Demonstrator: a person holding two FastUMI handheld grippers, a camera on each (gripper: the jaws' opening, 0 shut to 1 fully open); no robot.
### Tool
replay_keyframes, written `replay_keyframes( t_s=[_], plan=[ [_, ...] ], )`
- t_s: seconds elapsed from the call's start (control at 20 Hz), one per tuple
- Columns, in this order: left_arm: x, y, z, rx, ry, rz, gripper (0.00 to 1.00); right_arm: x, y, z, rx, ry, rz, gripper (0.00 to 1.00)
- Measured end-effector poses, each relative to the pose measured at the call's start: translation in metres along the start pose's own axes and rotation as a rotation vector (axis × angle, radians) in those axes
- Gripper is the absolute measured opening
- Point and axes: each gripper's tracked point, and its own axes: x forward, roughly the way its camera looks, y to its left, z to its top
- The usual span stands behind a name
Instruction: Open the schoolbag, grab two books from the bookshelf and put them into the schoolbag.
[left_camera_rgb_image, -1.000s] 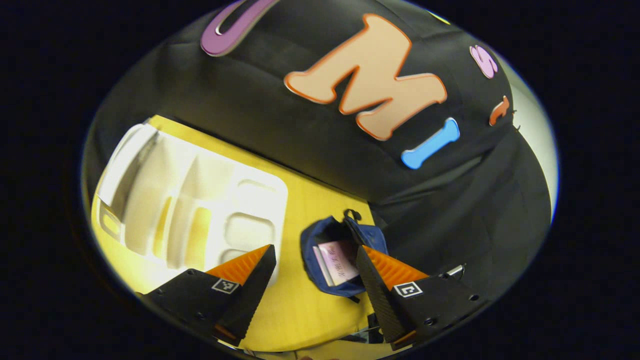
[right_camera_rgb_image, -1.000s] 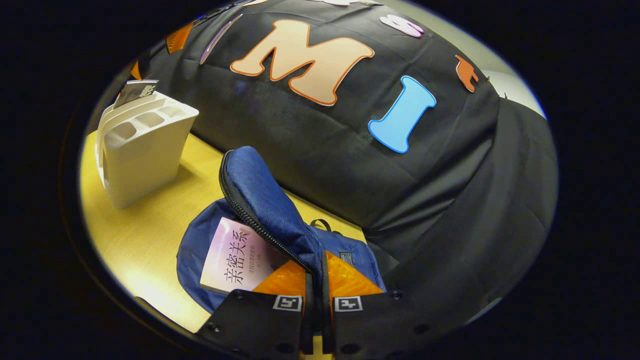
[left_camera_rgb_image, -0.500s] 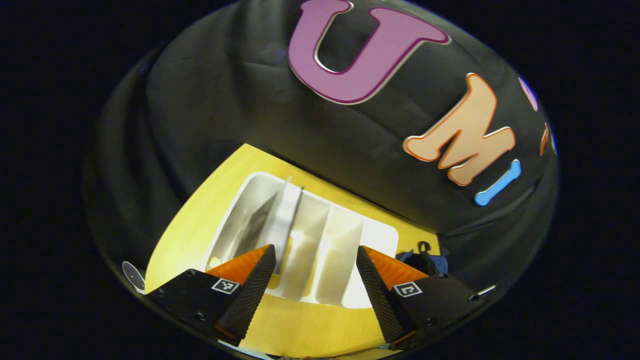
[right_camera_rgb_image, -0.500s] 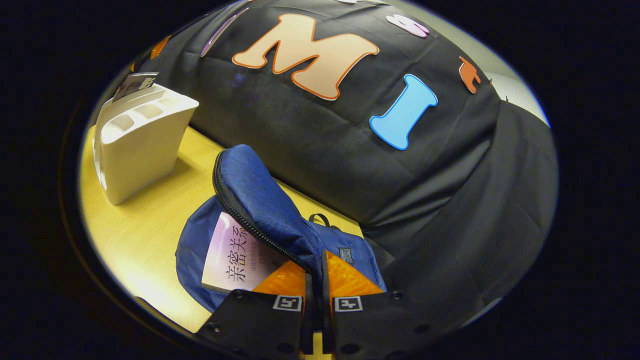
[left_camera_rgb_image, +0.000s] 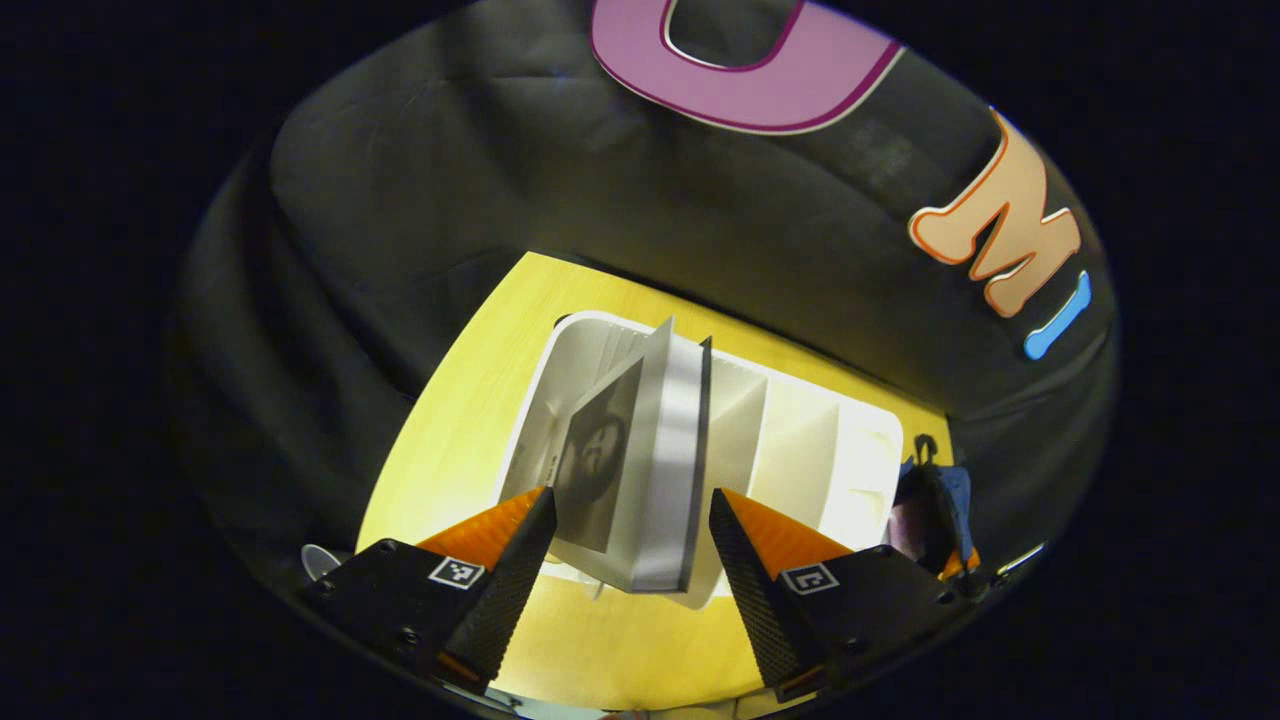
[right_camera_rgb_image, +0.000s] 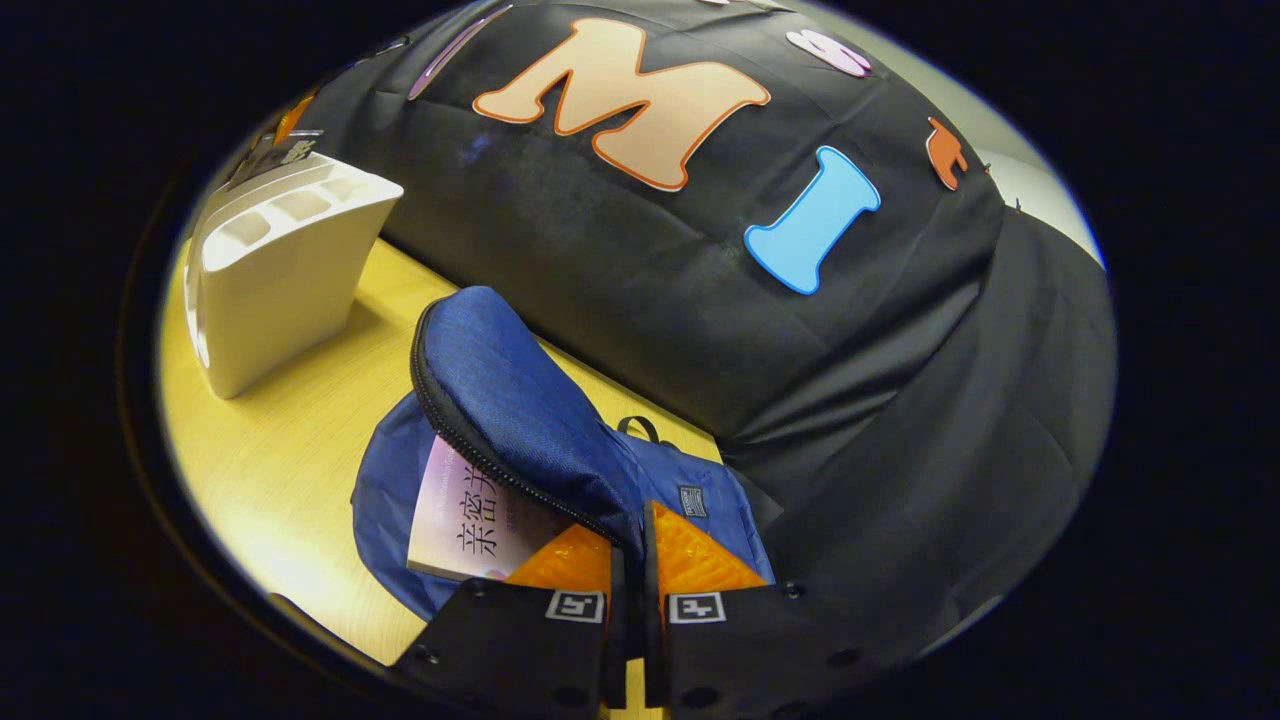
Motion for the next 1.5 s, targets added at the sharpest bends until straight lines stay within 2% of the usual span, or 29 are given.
replay_keyframes(
  t_s=[0.15, 0.25, 0.3, 0.35, 0.5, 0.7, 0.75, 0.8, 0.85, 0.9, 1.05, 1.1, 1.3, 1.5],
  plan=[
    [0.003, 0.016, -0.003, 0.090, 0.073, 0.089, 0.83, 0.000, 0.003, 0.000, -0.008, 0.008, -0.001, 0.12],
    [0.003, 0.015, -0.003, 0.122, 0.117, 0.098, 0.76, 0.001, 0.005, -0.001, -0.017, 0.014, -0.001, 0.12],
    [0.004, 0.015, -0.002, 0.132, 0.142, 0.099, 0.79, 0.001, 0.006, -0.001, -0.022, 0.017, -0.002, 0.12],
    [0.007, 0.018, -0.002, 0.141, 0.162, 0.105, 0.75, 0.001, 0.007, 0.000, -0.027, 0.019, -0.003, 0.12],
    [0.024, 0.023, -0.005, 0.191, 0.249, 0.148, 0.72, 0.001, 0.007, 0.000, -0.032, 0.027, -0.011, 0.10],
    [0.041, 0.021, -0.002, 0.226, 0.312, 0.167, 0.60, 0.000, 0.008, -0.001, -0.041, 0.039, -0.020, 0.12],
    [0.045, 0.021, -0.002, 0.239, 0.325, 0.172, 0.53, -0.001, 0.009, -0.002, -0.044, 0.042, -0.021, 0.12],
    [0.050, 0.020, -0.005, 0.244, 0.341, 0.175, 0.52, 0.000, 0.011, -0.002, -0.048, 0.047, -0.023, 0.12],
    [0.053, 0.019, -0.006, 0.242, 0.356, 0.174, 0.42, 0.000, 0.012, -0.002, -0.051, 0.049, -0.027, 0.12],
    [0.056, 0.020, -0.008, 0.242, 0.369, 0.178, 0.40, 0.000, 0.011, -0.002, -0.052, 0.052, -0.031, 0.12],
    [0.062, 0.023, -0.012, 0.243, 0.400, 0.183, 0.40, -0.001, 0.012, -0.003, -0.044, 0.059, -0.039, 0.10],
    [0.062, 0.023, -0.012, 0.245, 0.401, 0.184, 0.40, -0.001, 0.011, -0.002, -0.043, 0.060, -0.041, 0.12],
    [0.062, 0.025, -0.014, 0.236, 0.408, 0.202, 0.40, -0.002, 0.012, -0.003, -0.053, 0.063, -0.041, 0.12],
    [0.056, 0.024, -0.012, 0.182, 0.401, 0.214, 0.41, -0.003, 0.012, -0.004, -0.054, 0.066, -0.042, 0.12]
  ],
)
